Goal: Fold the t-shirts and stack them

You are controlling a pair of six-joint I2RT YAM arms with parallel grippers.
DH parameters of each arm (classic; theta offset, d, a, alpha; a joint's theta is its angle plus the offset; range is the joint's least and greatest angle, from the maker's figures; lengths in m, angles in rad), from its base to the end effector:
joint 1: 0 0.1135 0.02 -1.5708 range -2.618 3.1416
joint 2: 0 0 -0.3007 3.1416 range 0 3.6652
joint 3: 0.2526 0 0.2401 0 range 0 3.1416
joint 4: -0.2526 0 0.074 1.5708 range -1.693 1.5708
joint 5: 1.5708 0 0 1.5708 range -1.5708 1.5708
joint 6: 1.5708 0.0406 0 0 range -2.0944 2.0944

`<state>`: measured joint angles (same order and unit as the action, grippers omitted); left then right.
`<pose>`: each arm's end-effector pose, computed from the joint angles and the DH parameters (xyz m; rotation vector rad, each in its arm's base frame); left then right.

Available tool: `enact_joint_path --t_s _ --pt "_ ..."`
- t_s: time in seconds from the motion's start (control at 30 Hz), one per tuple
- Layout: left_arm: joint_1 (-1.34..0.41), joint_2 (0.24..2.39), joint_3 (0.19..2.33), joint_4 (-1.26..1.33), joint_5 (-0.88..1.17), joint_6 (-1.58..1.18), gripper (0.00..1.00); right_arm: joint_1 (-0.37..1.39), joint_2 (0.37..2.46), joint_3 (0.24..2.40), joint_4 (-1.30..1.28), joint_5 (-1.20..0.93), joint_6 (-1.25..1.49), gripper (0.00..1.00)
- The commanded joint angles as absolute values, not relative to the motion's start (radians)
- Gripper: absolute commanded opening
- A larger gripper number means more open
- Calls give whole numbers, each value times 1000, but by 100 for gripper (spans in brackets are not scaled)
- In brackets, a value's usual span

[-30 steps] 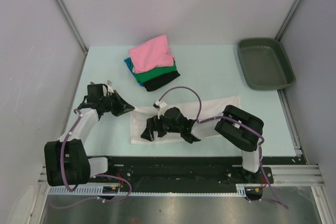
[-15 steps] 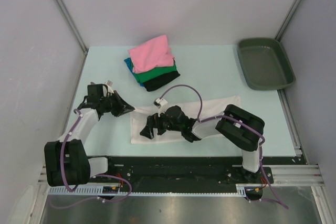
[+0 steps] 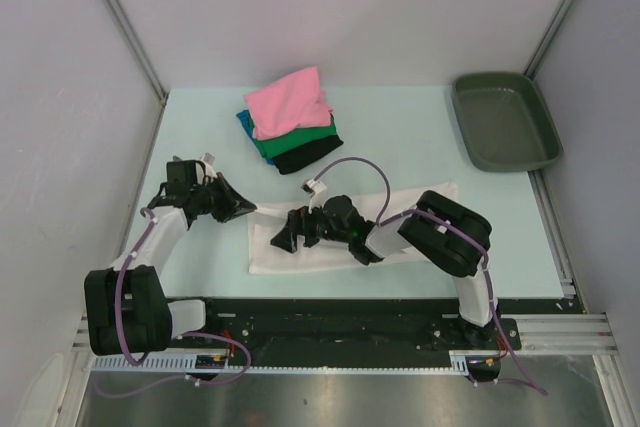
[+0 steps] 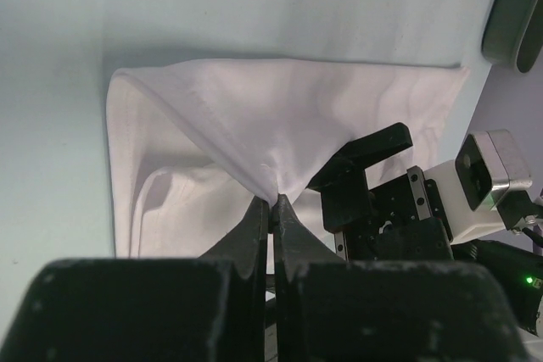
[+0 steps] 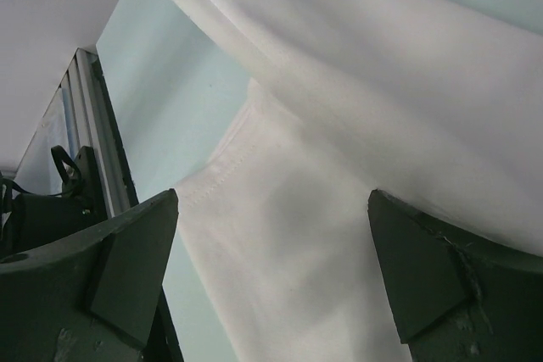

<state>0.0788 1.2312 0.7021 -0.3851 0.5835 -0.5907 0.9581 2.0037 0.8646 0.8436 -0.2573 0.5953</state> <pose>0.2178 -0.0052 0.2460 -0.5785 2.4398 -0.9398 0.2252 0.3383 0.1674 -0.5673 1.9957 1.2631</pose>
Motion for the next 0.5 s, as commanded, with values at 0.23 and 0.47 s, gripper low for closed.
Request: enact_joint_path --t_s 0.23,0.47 --pt "77 1174 701 -394 611 -549 0 980 1944 865 844 -233 551 99" --pt "77 1094 631 -410 569 -555 0 1008 1634 865 608 -170 473 100"
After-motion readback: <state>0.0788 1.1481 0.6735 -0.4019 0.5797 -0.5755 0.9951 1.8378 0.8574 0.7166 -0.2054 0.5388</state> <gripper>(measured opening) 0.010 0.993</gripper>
